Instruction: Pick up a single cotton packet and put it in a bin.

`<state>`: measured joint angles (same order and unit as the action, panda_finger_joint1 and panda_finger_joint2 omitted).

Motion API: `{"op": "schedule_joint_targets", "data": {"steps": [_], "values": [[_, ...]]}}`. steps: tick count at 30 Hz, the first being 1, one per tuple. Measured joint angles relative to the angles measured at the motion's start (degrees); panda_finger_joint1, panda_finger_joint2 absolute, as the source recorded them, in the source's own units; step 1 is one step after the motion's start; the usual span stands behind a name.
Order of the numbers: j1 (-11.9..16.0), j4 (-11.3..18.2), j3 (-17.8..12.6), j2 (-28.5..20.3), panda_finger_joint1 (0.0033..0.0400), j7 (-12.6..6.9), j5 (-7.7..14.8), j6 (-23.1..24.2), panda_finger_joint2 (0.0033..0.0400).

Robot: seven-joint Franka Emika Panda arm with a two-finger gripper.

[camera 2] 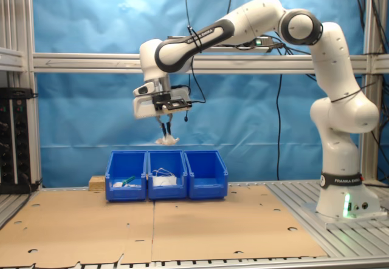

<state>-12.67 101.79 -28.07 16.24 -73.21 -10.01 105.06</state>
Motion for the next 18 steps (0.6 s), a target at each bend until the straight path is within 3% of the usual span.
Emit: {"op": "schedule_joint_targets", "data": {"steps": [8,18], "values": [[0.0,7.7,-2.0,-6.6,0.0035,-2.09,5.0,1.2,0.0035],[0.5,16.2,-5.9,-13.1,0.0035,-4.99,10.5,5.9,0.0035]]}}
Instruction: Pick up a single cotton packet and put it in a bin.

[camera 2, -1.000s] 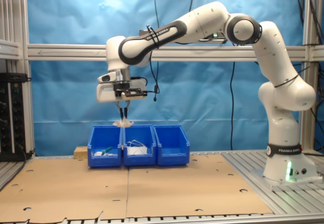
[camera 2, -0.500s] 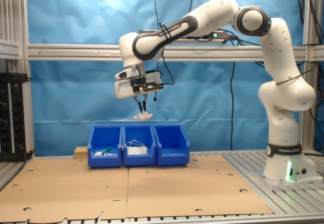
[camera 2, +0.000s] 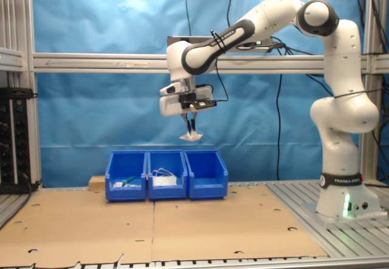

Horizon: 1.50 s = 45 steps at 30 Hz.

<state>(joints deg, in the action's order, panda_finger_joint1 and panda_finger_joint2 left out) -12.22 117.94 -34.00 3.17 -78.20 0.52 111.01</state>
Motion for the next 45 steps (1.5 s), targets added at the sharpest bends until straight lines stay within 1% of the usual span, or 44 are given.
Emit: {"op": "schedule_joint_targets", "data": {"steps": [3,7,10,13,18,30,45], "values": [[0.3,1.5,-1.2,-0.8,0.0035,-0.64,1.6,1.6,0.0035],[0.8,2.9,-3.0,-1.1,0.0035,-1.52,3.2,4.0,0.0035],[1.0,3.4,-3.9,-1.1,0.0035,-1.85,3.8,5.3,0.0035],[1.3,4.4,-5.6,-1.1,0.0035,-2.55,4.8,8.0,0.0035],[1.7,5.0,-7.0,-1.1,0.0035,-3.31,5.6,10.5,0.0035],[2.1,5.5,-8.4,-0.9,0.0035,-4.44,6.4,14.6,0.0035],[2.1,5.7,-8.5,-0.8,0.0035,-5.53,6.6,16.7,0.0035]]}}
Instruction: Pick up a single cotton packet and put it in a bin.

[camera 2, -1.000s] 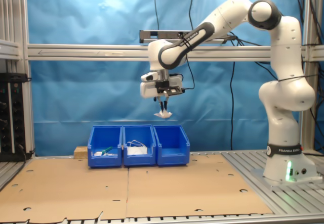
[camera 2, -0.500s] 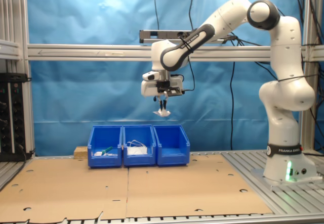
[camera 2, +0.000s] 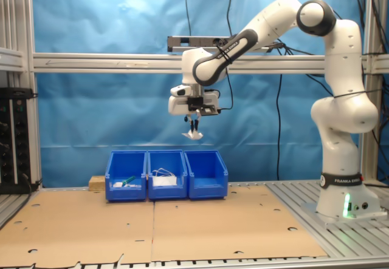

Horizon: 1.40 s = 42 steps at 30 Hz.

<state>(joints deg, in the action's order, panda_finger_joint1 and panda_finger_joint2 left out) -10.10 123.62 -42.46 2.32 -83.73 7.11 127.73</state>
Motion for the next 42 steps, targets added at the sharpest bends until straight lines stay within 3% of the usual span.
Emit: {"op": "schedule_joint_targets", "data": {"steps": [42], "values": [[0.1,0.3,-1.4,0.0,0.0035,-0.6,0.1,0.1,0.0035]]}}
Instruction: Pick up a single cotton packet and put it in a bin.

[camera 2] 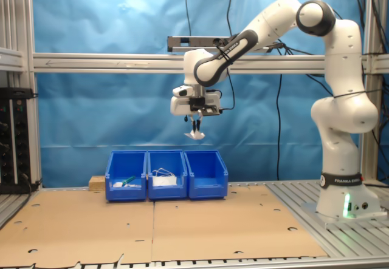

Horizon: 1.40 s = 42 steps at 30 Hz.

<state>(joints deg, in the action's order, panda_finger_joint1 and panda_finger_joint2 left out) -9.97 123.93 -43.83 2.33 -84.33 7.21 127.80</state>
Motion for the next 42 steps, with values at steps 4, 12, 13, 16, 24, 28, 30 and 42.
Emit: {"op": "schedule_joint_targets", "data": {"steps": [4,12,13,16,24,28,30,42], "values": [[0.0,0.0,0.0,0.0,0.006,0.0,0.0,0.0,0.006],[0.0,0.0,0.0,0.0,0.0141,0.0,0.0,0.0,0.0141],[0.0,0.0,0.0,0.0,0.0141,0.0,0.0,0.0,0.0141],[0.0,0.0,0.0,0.0,0.0221,0.0,0.0,0.0,0.0221],[0.0,0.0,0.0,0.0,0.0378,0.0,0.0,0.0,0.0378],[0.0,0.0,0.0,0.0,0.0378,0.0,0.0,0.0,0.0378],[0.0,0.0,0.0,0.0,0.0378,0.0,0.0,0.0,0.0378],[0.0,0.0,0.0,0.0,0.0399,0.0,0.0,0.0,0.0399]]}}
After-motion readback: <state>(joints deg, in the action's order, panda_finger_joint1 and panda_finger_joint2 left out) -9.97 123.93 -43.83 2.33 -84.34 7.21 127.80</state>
